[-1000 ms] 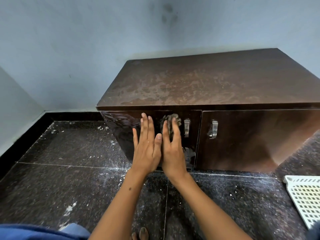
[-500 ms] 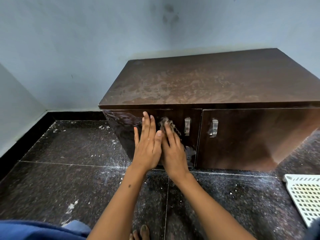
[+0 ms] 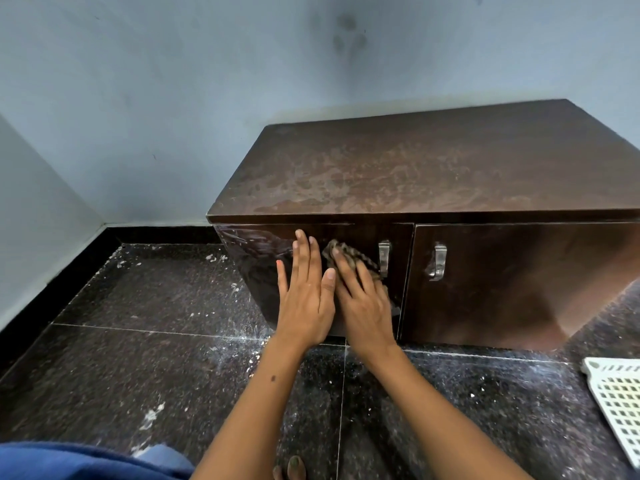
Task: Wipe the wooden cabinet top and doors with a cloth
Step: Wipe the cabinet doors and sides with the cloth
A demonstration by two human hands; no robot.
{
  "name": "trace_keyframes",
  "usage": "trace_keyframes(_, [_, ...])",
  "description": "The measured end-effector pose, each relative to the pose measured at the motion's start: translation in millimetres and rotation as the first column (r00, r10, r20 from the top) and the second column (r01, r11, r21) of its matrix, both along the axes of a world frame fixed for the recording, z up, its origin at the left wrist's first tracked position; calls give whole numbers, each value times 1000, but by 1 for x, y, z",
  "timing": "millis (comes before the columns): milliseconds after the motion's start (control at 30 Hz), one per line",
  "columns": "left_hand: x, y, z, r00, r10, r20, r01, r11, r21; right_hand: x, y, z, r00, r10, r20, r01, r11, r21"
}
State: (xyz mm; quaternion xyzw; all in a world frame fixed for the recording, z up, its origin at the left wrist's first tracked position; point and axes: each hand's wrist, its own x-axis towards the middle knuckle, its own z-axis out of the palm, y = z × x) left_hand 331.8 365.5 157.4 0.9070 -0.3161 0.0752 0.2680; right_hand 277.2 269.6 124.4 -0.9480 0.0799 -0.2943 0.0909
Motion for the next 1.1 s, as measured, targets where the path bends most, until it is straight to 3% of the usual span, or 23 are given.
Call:
trace_keyframes(100, [-2, 3, 0, 997, 25, 74, -29, 998, 59, -7, 0, -7, 997, -62, -48, 61, 998, -18])
trace_keyframes(233, [1, 6, 5, 963, 94, 254, -117, 990, 76, 7, 8, 8, 989, -115, 88, 106, 990, 96])
trace_keyframes(400, [30, 8, 24, 891, 169, 421, -220, 973, 75, 9, -1, 6, 997, -65, 48, 72, 986, -152])
trace_keyframes(500, [45, 12, 33, 885, 163, 435, -235, 965, 116, 2, -3, -4, 998, -62, -16, 58, 976, -212])
trace_keyframes(667, [46, 12, 37, 893, 148, 425, -209, 973, 101, 14, 9, 11, 987, -119, 106, 127, 989, -74])
trace_keyframes(900, [60, 21, 57, 905, 70, 419, -144, 979, 146, 9, -4, 10, 998, -14, 58, 27, 973, -230])
trace_keyframes(1100, [63, 28, 61, 912, 49, 406, -132, 975, 179, 16, 10, 20, 984, -110, 140, 116, 993, -33])
